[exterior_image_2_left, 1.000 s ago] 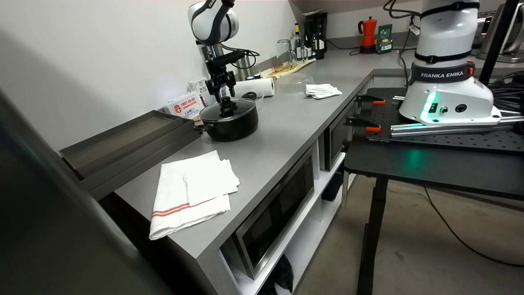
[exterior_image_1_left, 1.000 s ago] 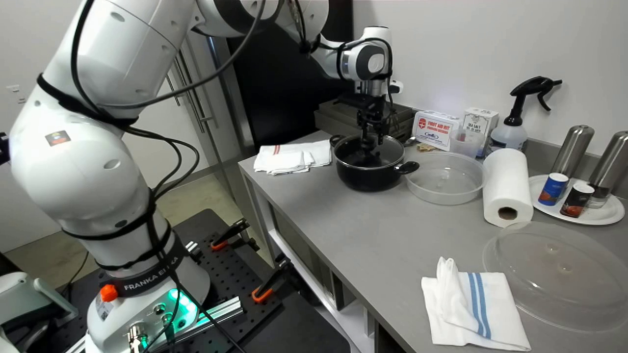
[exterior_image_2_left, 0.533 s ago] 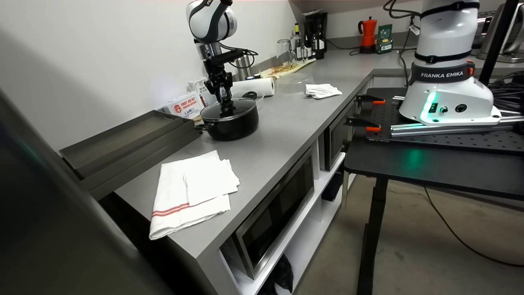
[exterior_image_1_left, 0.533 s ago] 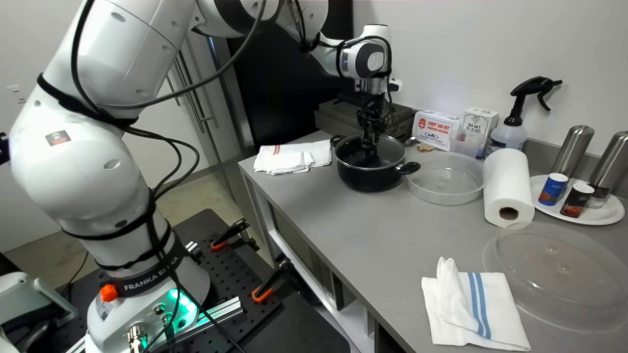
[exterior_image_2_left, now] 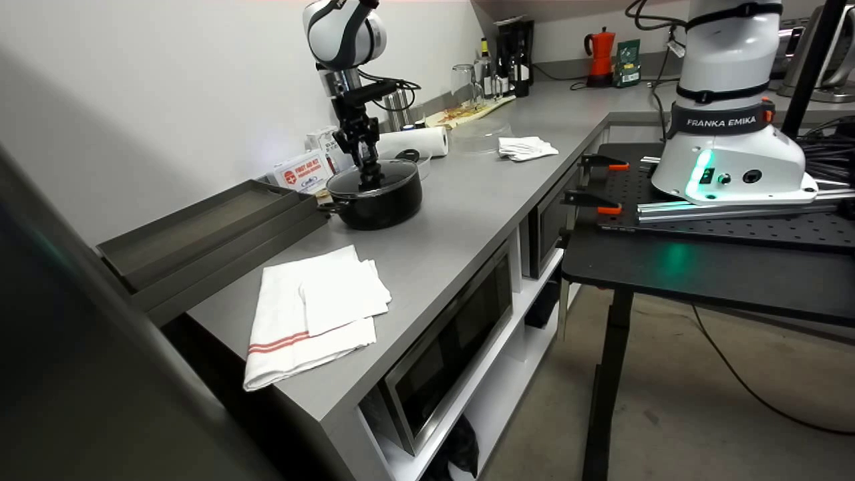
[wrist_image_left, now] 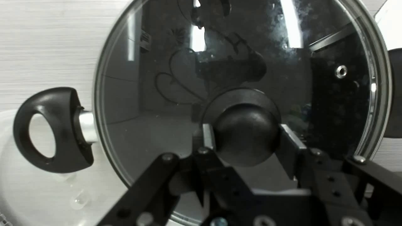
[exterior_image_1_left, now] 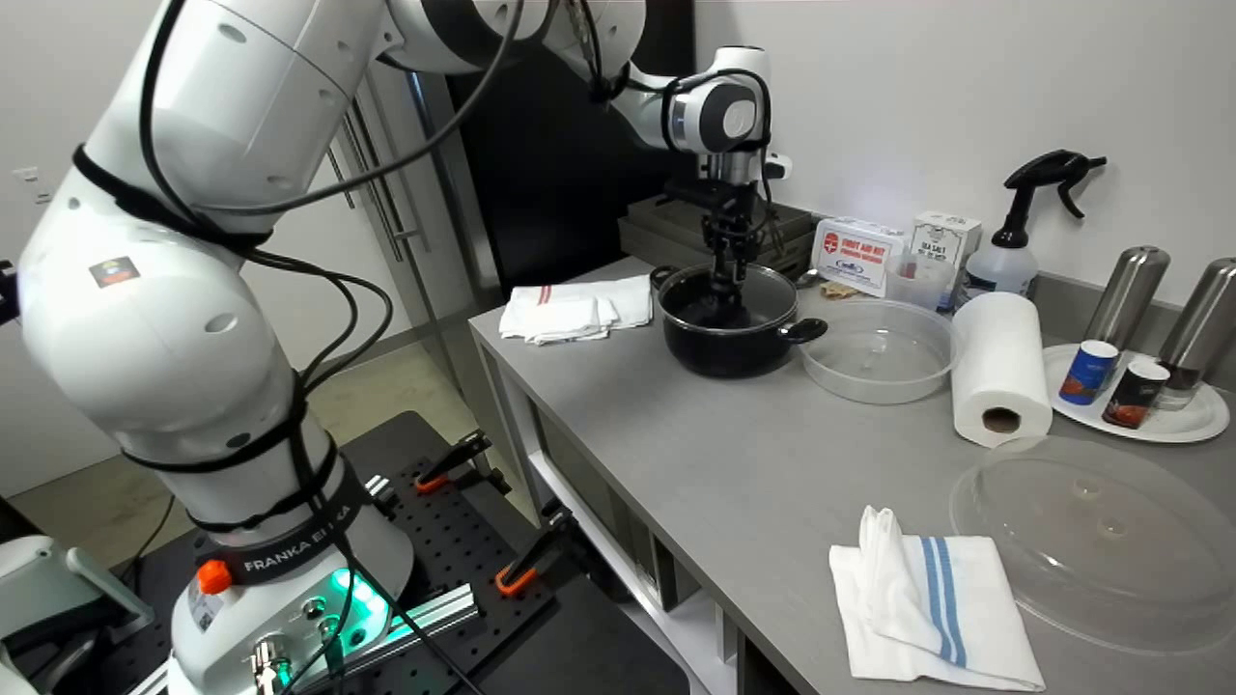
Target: Pick up the lid from the pot and put it on the counter
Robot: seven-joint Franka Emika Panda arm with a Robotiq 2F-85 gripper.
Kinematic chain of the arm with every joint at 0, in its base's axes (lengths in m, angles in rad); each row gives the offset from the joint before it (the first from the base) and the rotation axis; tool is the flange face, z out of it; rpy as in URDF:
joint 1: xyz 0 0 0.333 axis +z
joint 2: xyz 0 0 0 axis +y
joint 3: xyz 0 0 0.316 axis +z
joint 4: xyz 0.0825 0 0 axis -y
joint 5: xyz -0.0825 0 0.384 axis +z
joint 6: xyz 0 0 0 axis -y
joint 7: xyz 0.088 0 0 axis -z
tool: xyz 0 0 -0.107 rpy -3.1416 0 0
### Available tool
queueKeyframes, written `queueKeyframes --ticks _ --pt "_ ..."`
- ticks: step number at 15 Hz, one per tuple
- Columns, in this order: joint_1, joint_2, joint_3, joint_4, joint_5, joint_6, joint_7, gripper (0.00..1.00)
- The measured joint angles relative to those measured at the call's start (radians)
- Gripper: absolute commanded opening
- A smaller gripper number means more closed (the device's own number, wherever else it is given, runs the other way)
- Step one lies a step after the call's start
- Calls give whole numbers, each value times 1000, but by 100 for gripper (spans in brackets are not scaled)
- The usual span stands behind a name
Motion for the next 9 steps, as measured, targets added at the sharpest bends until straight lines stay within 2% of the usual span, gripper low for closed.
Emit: queueKeyframes --ticks 9 --pt "19 -108 8 -44 -1 -46 0 25"
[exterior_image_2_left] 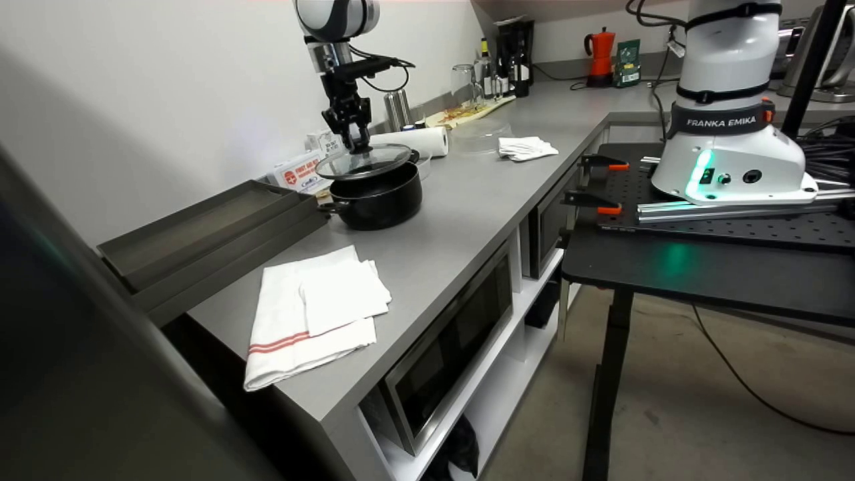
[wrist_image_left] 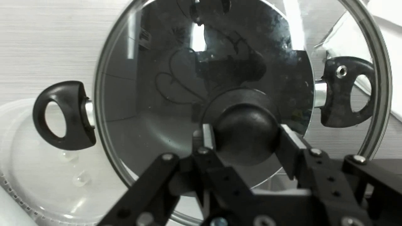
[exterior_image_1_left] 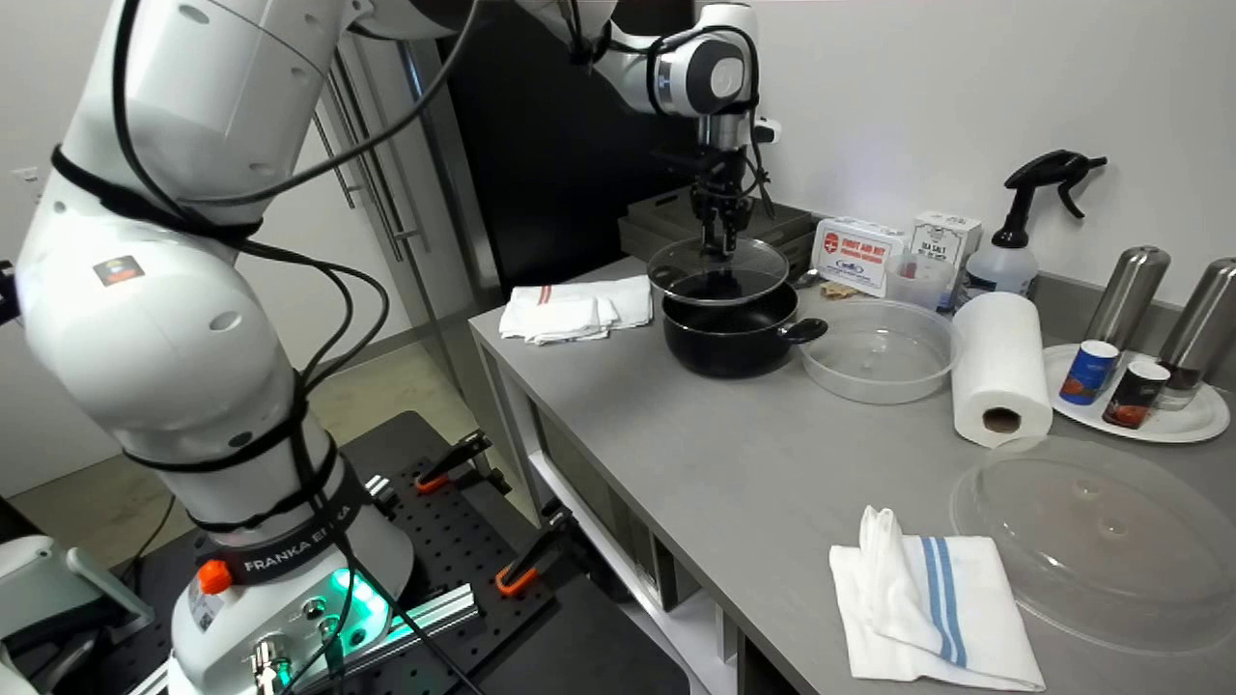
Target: Pick up the lid from the pot and put it on the counter
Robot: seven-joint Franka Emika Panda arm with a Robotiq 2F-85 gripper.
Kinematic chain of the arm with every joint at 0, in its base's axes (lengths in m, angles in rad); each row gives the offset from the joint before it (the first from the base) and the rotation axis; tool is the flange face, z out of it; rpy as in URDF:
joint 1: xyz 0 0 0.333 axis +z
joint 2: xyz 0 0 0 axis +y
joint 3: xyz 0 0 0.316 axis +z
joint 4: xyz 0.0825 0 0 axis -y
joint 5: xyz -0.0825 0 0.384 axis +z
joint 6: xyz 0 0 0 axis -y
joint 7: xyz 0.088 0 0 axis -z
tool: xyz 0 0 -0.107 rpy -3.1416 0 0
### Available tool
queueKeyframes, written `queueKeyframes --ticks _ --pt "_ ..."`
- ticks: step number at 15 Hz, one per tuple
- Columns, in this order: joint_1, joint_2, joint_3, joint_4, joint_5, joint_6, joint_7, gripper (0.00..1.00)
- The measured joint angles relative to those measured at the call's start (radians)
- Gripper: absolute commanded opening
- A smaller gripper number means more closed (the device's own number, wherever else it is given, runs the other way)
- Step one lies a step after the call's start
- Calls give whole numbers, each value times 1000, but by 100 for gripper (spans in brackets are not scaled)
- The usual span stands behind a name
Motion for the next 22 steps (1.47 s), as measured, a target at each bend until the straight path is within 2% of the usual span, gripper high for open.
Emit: queueKeyframes --ticks 8,18,22 --pt "-24 -155 -15 -141 -2 -9 -1 25" --pt "-127 -327 -34 -347 10 11 -54 25" --pt "-177 -387 -51 -429 46 34 -94 25"
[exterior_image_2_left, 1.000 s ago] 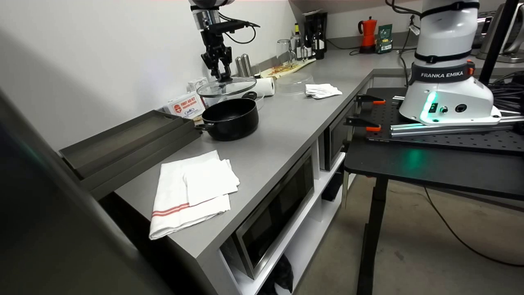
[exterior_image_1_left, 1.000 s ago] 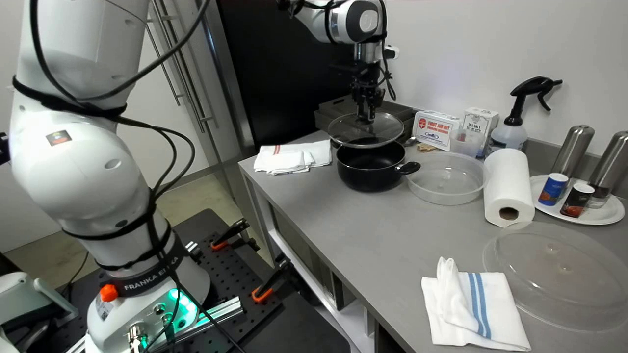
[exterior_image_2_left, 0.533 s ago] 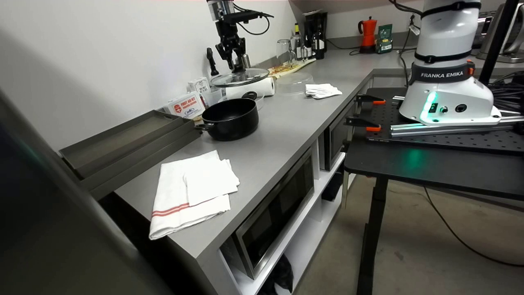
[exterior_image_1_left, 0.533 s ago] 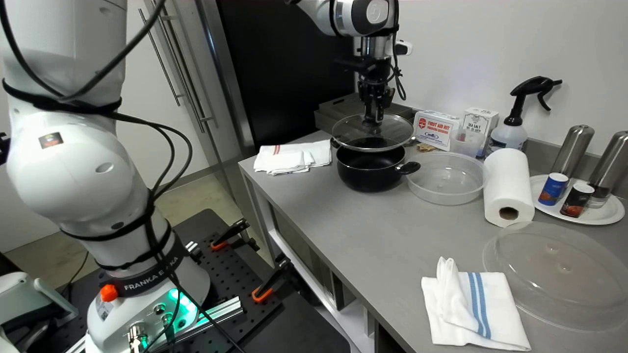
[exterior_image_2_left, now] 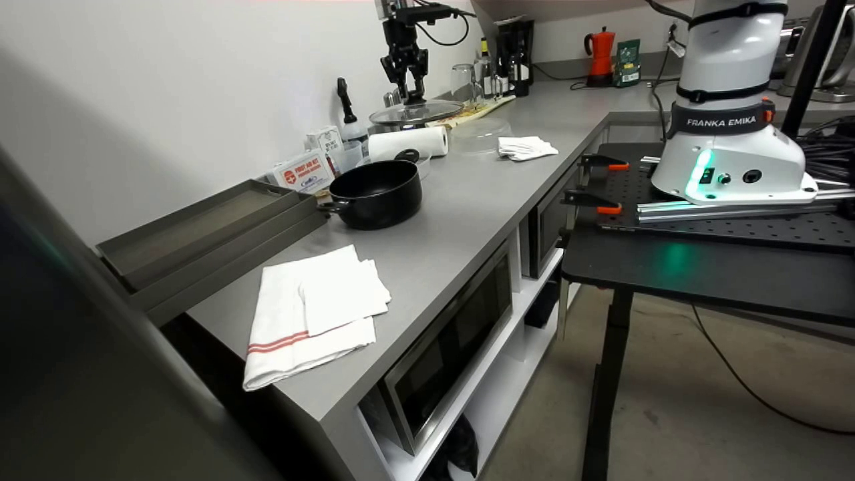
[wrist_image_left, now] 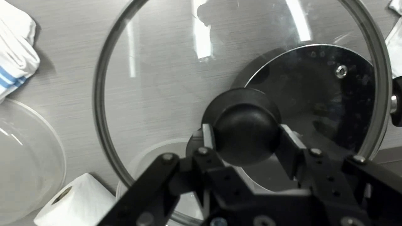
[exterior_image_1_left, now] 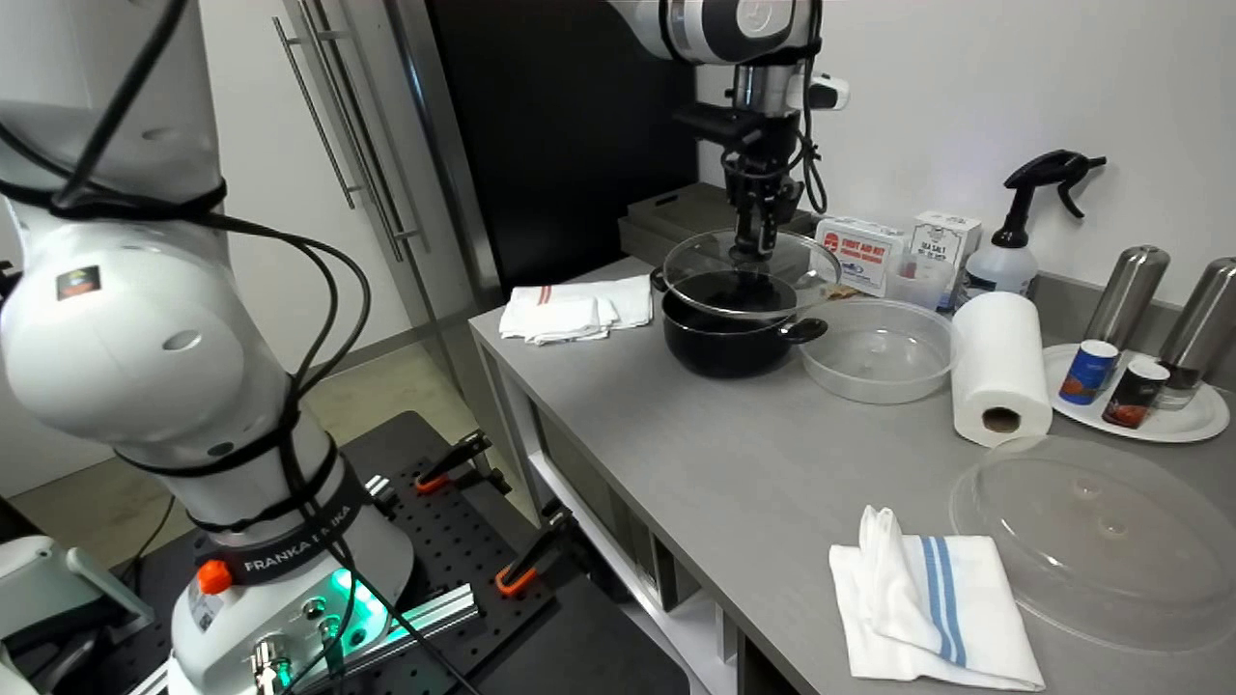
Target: Pick up the lid from the pot and put it on the counter
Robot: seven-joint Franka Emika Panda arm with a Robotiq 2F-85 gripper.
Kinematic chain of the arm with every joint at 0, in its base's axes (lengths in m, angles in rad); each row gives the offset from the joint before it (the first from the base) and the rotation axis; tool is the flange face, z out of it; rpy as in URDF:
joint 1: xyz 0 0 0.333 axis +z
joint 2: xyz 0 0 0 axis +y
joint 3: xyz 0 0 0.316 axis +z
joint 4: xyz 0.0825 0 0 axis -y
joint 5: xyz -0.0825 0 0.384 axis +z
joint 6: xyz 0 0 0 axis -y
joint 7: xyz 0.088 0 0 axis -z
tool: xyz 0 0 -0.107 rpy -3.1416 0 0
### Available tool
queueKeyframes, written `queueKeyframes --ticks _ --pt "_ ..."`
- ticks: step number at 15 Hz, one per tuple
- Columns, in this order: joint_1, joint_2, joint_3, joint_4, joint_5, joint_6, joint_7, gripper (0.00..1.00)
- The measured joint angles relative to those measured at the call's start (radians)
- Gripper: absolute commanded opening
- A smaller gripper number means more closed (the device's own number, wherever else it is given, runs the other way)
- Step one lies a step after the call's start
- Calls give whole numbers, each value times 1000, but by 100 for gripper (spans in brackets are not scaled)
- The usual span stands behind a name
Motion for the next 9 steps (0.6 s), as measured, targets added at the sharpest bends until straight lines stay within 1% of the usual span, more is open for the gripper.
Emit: queueKeyframes --ticks 4,9 --pt "-54 -35 -23 -61 55 11 -46 25" --pt "-105 -44 -53 -106 106 21 -80 25"
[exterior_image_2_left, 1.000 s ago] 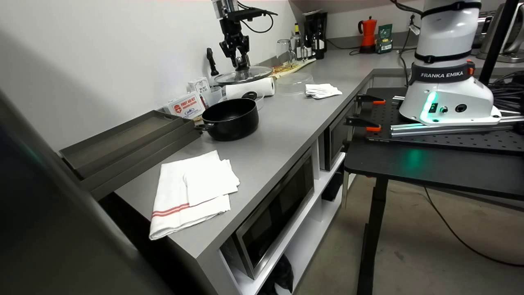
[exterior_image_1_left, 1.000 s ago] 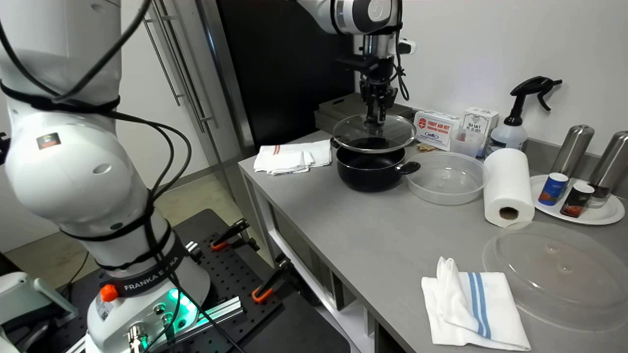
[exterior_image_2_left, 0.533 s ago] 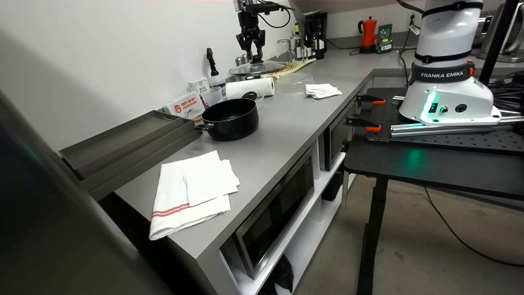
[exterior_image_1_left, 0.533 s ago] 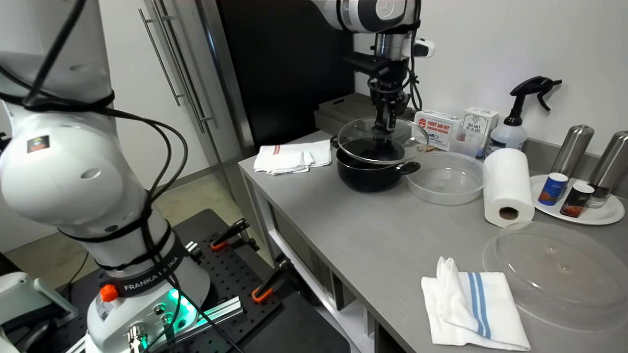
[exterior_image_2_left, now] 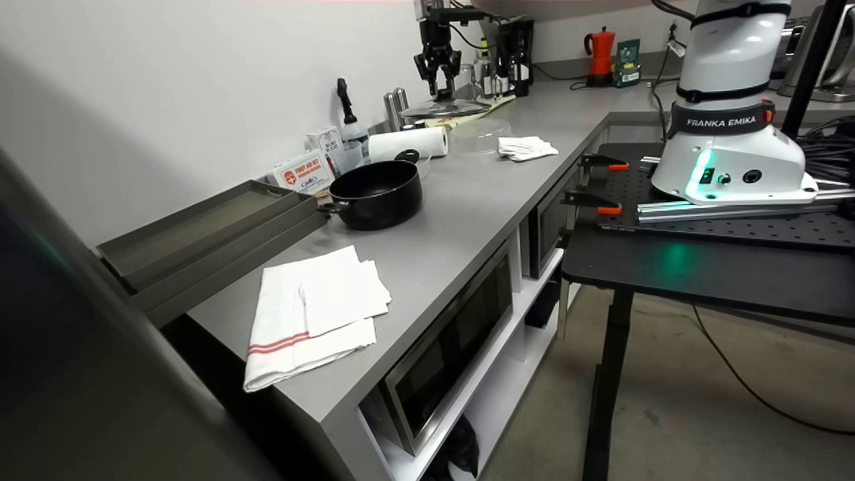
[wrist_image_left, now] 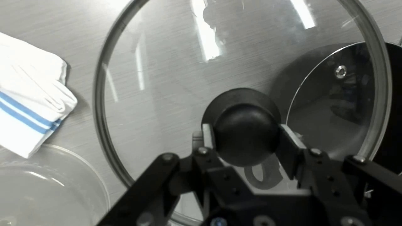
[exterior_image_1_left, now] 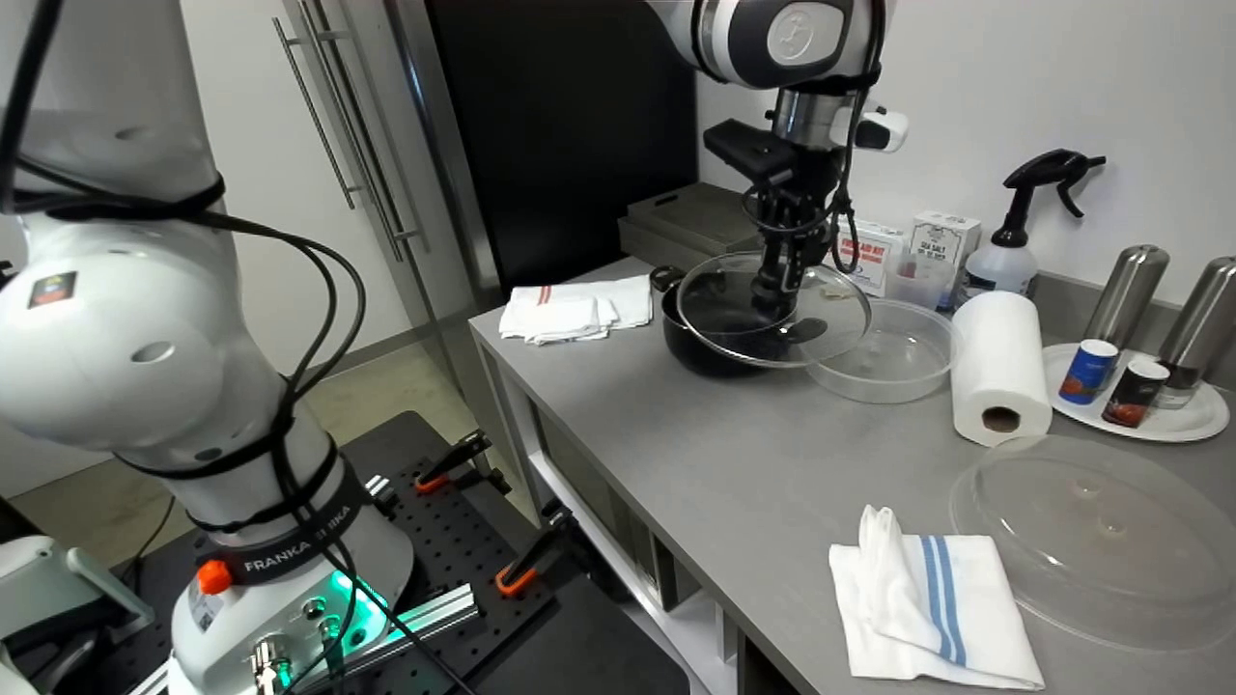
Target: Pick up the lid from the pot and put it on the counter
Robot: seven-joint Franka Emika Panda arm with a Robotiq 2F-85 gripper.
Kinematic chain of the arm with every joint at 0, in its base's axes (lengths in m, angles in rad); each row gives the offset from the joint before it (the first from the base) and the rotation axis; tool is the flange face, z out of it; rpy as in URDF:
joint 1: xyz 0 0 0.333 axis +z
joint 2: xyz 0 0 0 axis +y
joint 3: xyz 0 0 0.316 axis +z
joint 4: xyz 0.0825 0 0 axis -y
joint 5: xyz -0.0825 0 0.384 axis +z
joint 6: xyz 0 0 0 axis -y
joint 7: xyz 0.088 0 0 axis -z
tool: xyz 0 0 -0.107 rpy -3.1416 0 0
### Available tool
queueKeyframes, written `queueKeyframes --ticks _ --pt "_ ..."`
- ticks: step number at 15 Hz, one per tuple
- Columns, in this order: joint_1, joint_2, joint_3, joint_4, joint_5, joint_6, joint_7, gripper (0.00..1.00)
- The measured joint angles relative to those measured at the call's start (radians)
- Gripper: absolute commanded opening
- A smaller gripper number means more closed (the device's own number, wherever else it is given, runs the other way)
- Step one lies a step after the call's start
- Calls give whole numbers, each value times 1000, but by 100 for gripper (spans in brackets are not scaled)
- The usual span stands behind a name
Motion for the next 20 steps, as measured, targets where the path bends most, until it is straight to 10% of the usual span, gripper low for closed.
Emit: queueKeyframes --ticks 20 --pt "-53 134 -77 -49 12 104 37 25"
